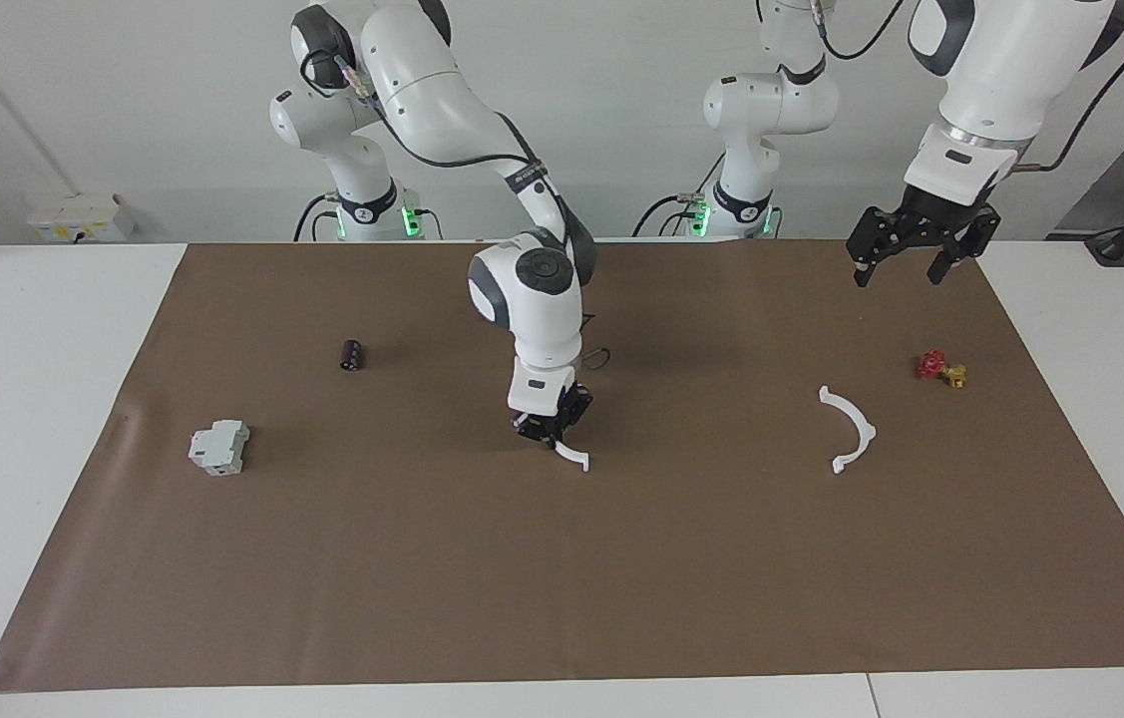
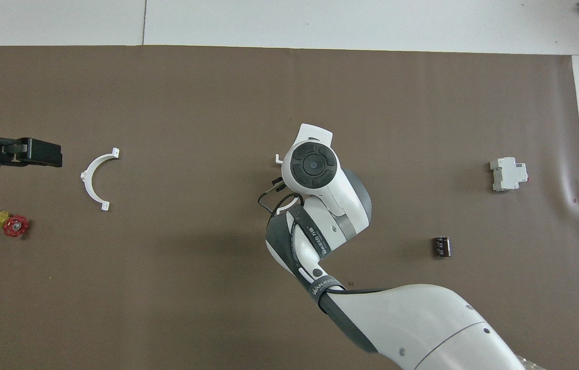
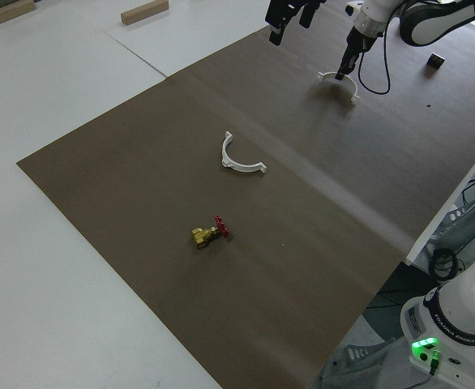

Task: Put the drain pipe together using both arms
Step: 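Lower the clamp half onto the table center and open the right gripper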

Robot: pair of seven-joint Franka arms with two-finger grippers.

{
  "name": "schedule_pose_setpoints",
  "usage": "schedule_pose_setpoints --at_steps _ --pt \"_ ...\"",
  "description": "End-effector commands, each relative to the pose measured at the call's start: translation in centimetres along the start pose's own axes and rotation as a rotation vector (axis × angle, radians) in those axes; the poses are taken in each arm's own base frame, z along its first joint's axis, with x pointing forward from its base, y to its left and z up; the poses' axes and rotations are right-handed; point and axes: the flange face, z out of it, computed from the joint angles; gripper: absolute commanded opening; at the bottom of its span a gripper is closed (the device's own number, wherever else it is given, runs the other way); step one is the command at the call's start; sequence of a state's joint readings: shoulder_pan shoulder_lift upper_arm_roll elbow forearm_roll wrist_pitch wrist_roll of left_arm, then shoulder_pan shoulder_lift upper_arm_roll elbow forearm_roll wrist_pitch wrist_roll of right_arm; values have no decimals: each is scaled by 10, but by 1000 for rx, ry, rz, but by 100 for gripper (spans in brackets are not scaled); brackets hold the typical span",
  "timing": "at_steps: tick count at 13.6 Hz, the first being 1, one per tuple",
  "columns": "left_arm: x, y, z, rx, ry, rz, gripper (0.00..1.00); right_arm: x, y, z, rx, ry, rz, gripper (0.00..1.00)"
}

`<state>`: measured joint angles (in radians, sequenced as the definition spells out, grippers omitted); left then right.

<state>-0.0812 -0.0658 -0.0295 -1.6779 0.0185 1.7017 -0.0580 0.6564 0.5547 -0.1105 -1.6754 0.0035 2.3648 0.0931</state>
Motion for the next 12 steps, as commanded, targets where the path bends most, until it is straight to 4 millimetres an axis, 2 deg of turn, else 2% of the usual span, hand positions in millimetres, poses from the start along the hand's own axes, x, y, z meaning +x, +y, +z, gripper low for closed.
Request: schedule_pose_setpoints --at_steps 1,4,5,6,7,9,12 --pt "-6 -4 0 17 20 8 100 0 1 2 -12 15 -11 100" --pt "-8 -5 6 17 29 9 100 3 8 -10 -5 14 23 100" --pt "-10 -5 15 17 32 10 100 4 14 -20 -8 8 53 100" --pt "-9 -9 18 15 43 4 100 5 22 -41 -8 12 80 100" --pt "-8 -17 22 14 39 -8 100 5 37 -61 -18 16 120 100" --pt "1 -20 36 13 50 -16 100 3 80 -105 -41 34 218 100" --pt "2 -21 79 11 80 -18 100 -13 159 -179 -67 43 342 100"
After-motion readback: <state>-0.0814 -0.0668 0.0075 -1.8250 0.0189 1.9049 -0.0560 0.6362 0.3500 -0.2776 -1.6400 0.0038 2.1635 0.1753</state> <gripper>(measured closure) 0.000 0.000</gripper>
